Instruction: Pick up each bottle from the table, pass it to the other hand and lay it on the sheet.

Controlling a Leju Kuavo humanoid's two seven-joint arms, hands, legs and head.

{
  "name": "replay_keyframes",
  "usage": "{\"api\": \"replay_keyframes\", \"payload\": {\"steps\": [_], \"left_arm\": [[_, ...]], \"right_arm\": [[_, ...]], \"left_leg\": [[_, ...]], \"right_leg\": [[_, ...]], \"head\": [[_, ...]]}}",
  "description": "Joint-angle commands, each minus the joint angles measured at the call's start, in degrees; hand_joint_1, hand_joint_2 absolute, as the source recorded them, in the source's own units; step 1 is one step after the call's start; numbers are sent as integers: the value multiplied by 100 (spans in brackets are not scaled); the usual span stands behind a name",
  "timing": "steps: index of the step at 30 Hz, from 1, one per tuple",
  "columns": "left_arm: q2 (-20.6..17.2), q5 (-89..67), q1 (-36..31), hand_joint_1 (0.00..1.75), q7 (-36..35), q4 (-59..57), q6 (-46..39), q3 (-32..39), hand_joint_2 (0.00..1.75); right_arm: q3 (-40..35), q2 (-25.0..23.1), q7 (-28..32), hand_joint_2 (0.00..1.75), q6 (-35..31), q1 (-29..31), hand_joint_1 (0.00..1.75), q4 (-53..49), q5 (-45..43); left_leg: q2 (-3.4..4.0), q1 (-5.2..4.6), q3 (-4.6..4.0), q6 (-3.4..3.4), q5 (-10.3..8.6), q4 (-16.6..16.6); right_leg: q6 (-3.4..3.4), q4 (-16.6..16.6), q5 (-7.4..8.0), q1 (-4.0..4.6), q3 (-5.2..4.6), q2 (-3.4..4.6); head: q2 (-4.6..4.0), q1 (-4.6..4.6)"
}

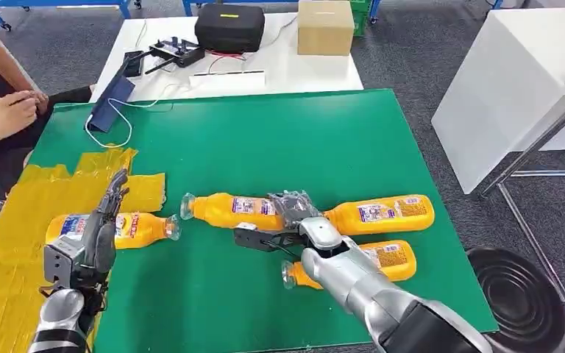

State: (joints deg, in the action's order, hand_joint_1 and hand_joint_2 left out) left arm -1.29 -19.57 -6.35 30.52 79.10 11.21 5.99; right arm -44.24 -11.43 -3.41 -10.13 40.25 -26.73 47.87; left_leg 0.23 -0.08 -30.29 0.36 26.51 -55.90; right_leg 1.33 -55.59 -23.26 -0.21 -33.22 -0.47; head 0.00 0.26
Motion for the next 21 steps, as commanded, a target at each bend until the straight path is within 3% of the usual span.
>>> {"api": "replay_keyframes", "payload": {"steps": [1, 2, 3, 6, 7, 10, 12, 14, 15, 17, 19, 21], "left_arm": [[-227, 2078, 710, 0, -252, 40, 1094, 1079, 0], [-456, 2453, 788, 0, -10, -269, 1519, 1473, 0], [-550, 2579, 805, 0, 137, -506, 1957, 1850, 0], [-270, 2615, 933, 0, 121, -265, 2486, 2382, 0], [-189, 2579, 962, 0, 55, -140, 2534, 2402, 175], [205, 2502, 1150, 0, -195, 469, 2715, 2266, 175], [833, 2306, 1549, 0, -534, 1390, 2536, 1792, 175], [1062, 2170, 1795, 0, -677, 1838, 2078, 1083, 175], [1074, 2116, 1803, 0, -716, 1889, 1773, 693, 175], [719, 2351, 1646, 0, -718, 1736, 1171, -44, 175], [626, 2429, 1569, 0, -721, 1663, 1127, -85, 175], [548, 2490, 1550, 0, -709, 1613, 1131, -36, 175]], "right_arm": [[756, -517, 256, 175, -227, 30, 175, -1893, -54], [682, -857, 296, 175, -321, 177, 175, -2048, -223], [89, -857, 39, 175, -587, 385, 175, -2338, -813], [-443, -857, -71, 175, -893, 551, 175, -2859, -1337], [-418, -857, -53, 175, -852, 509, 175, -2953, -1315], [-292, -709, 63, 175, -476, 142, 175, -3389, -921], [-239, -161, 54, 175, -136, -353, 175, -3980, -750], [-95, 306, 203, 175, 17, -803, 175, -4379, -664], [-18, 510, 305, 175, 42, -1037, 175, -4527, -596], [131, 606, 479, 175, 112, -1332, 175, -4529, -443], [95, 549, 477, 175, 133, -1312, 175, -4441, -392], [82, 463, 454, 175, 134, -1247, 175, -4378, -361]], "left_leg": [[42, 0, -2, -4, 13, -6], [65, -3, -6, -6, 13, -2], [92, 2, -2, -11, 23, -6], [130, 15, -21, -18, 25, -13], [111, 11, -31, -12, 15, -6], [46, 19, -35, -8, 5, 1], [33, 20, -29, -3, 5, 3], [22, 22, -20, 3, 6, 7], [2, 17, -20, 4, 0, 12], [-27, 14, -19, 5, -1, 10], [-56, 10, -23, 4, 0, 1], [-3, 1, -42, 0, 4, -1]], "right_leg": [[-1, -8, 1, 0, -18, 46], [-3, -13, 5, -5, -28, 67], [-7, -20, 2, -2, -29, 93], [-13, -32, 0, 6, -56, 129], [-9, -26, 1, 4, -72, 110], [-7, -15, -8, 18, -62, 50], [-4, -9, -10, 19, -49, 36], [4, 4, -12, 21, -29, 22], [4, 8, -13, 16, -24, 1], [6, 26, -14, 19, -9, -24], [6, 28, -18, 18, 0, -50], [3, 23, -2, 13, -29, -1]], "head": [[0, 2], [0, 2], [0, 2], [0, 2], [0, -6], [0, -2], [0, 0], [0, -2], [0, -2], [0, -2], [0, 7], [0, 4]]}}
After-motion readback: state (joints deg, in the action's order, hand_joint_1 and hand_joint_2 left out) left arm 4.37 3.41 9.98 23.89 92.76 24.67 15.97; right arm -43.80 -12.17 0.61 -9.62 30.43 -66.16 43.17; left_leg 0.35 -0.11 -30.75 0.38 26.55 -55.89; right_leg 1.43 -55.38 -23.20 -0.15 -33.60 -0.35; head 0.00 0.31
